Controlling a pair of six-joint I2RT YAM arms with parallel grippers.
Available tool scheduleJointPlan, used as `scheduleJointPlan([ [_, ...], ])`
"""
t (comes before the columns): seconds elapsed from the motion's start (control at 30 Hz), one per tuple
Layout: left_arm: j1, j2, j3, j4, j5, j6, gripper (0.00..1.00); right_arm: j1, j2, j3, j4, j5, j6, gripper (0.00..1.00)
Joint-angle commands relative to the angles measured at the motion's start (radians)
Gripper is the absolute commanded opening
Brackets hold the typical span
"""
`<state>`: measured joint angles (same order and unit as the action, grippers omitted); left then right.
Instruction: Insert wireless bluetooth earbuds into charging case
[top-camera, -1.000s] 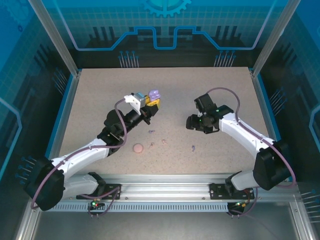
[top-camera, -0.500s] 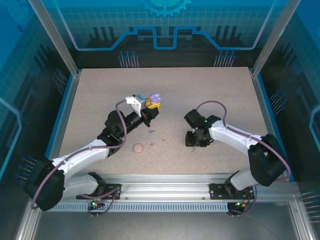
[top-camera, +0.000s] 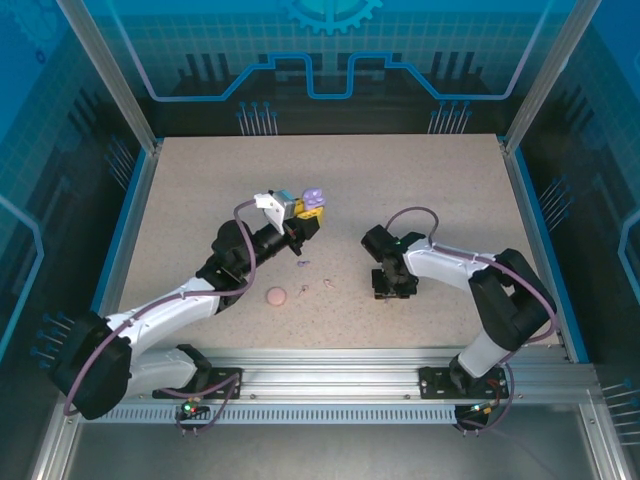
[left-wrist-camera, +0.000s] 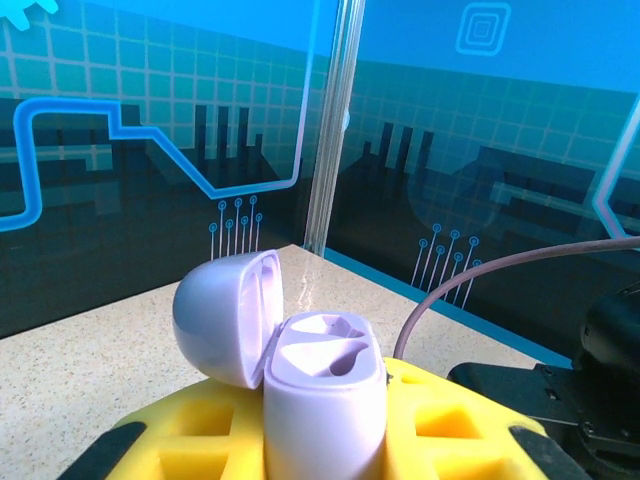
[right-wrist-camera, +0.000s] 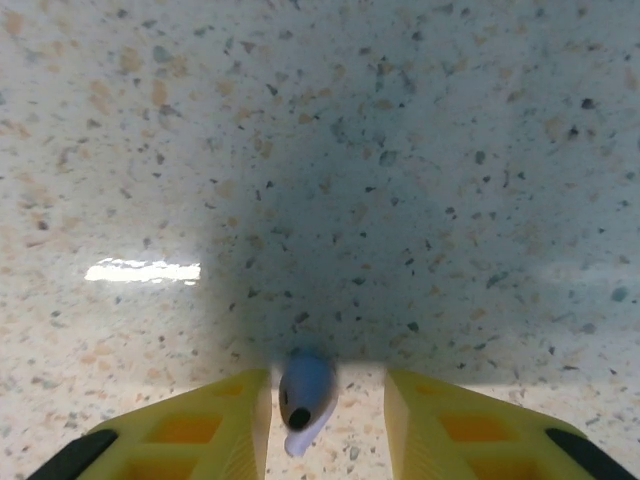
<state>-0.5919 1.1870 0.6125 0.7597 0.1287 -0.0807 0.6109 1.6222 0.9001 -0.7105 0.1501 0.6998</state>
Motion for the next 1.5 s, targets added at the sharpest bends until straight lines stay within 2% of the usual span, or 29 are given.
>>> scheduleJointPlan([
  [0.0,-0.004,0.008,0.029,0.011,0.025,-0.015,0.00,0.013,0.025,0.003,0.007,0.013,0.004,0.34],
  [0.43,-0.005,0.017,0.035,0.018,0.027,-0.013,0.00,0.012,0.073,0.017,0.022,0.036,-0.006,0.27],
  [0.83,-0.009,0.023,0.041,0.013,0.044,-0.012,0.00,0.008,0.055,0.013,0.022,0.057,-0.029,0.11],
  [1.0,-0.011,0.022,0.045,0.009,0.052,-0.009,0.00,0.009,-0.021,0.007,0.034,0.080,-0.041,0.09],
  [1.17,-0.013,0.019,0.044,0.008,0.063,-0.007,0.00,0.008,-0.163,0.035,0.025,0.100,-0.060,0.09],
  [1.47,-0.017,0.023,0.050,0.000,0.108,0.014,0.00,0.010,-0.409,0.268,-0.012,0.104,-0.188,0.09],
])
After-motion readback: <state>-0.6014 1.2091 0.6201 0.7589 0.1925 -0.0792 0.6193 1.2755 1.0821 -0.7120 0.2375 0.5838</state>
